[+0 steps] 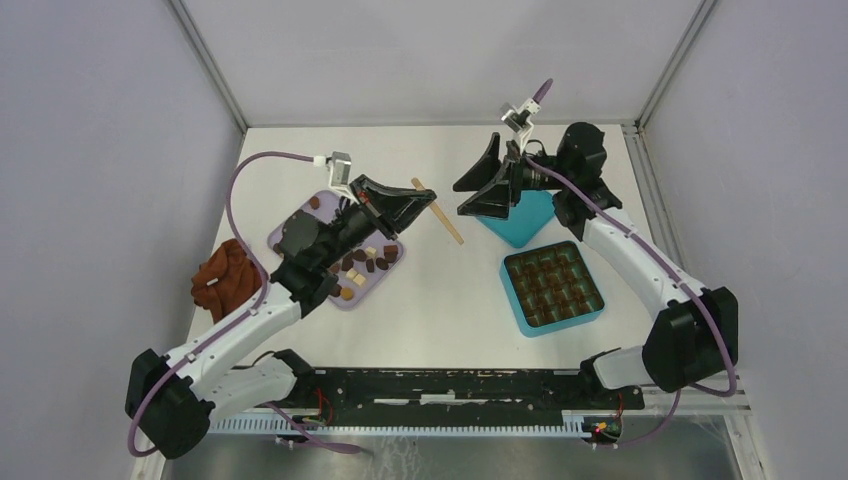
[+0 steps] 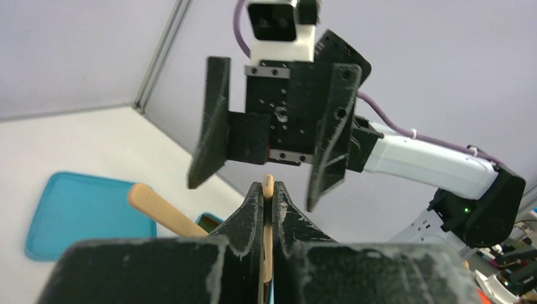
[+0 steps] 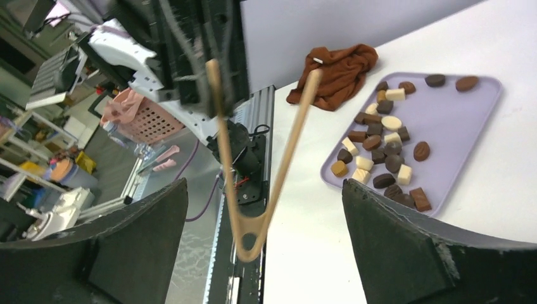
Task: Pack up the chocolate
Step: Pick up the clamp from the center of the board.
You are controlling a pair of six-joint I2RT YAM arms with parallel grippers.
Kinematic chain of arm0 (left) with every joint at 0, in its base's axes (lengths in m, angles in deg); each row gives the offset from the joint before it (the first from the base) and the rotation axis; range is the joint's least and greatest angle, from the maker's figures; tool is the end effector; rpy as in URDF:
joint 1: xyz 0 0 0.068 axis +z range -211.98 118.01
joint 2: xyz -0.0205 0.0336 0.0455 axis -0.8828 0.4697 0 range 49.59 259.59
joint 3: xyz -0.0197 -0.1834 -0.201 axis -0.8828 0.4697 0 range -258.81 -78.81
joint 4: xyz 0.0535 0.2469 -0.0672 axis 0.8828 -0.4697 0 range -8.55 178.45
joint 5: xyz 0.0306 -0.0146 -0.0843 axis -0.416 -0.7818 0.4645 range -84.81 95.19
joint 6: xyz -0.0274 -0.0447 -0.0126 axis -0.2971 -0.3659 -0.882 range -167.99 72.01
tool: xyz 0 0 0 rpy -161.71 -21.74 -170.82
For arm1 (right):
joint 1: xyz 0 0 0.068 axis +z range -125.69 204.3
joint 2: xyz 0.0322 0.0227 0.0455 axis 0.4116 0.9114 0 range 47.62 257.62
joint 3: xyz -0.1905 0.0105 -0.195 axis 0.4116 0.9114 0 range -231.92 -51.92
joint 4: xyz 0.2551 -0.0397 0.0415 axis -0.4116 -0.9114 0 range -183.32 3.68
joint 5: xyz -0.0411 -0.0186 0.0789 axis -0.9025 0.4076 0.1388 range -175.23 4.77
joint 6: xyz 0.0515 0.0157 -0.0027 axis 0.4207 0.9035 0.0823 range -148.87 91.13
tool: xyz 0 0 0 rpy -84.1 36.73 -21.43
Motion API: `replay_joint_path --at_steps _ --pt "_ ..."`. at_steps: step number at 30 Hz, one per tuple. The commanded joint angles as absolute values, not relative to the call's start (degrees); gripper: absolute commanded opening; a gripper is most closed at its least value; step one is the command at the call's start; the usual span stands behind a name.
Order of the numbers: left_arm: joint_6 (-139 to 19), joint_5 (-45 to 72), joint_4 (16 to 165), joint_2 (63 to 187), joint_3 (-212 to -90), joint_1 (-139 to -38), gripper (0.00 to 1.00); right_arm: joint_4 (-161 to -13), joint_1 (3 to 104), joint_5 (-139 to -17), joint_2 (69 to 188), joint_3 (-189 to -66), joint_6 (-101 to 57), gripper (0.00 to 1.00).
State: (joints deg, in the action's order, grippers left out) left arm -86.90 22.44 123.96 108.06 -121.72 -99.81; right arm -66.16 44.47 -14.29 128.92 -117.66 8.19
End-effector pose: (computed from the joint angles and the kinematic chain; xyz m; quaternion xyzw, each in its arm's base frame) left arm 0.1796 -0.1528 0.3675 0.1174 0.5686 -0.5701 0.5813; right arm 0.2865 0.1411 0.3734 -0.3407 0.6090 0.6321 0.3370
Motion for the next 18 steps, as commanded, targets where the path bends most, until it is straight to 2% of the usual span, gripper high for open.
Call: replay_joint_path --at_steps 1,4,7,12,18 --pt "-93.1 25.5 140.6 106.9 -118.8 -96.8 0.02 -59.4 45.2 -9.5 124.1 -117.1 10.1 0.98" --pt "-97.4 27.5 148.7 109.1 -118.6 -95.9 0.02 -55.3 46.7 -10.2 122.3 -114.6 14.7 0.98" --pt "-100.1 29.2 153.0 111.6 -120.1 -95.8 0.02 -57.6 48.8 -13.7 121.1 -113.6 14.5 0.98" --pt "-101.3 30.6 154.3 112.8 -122.2 -95.9 0.02 -77.5 49.4 -22.3 121.2 -118.7 -0.4 0.98" --pt "-101.0 30.3 154.1 111.9 -122.0 -96.0 0.02 -84.6 48.9 -25.8 122.9 -124.8 -5.8 0.98"
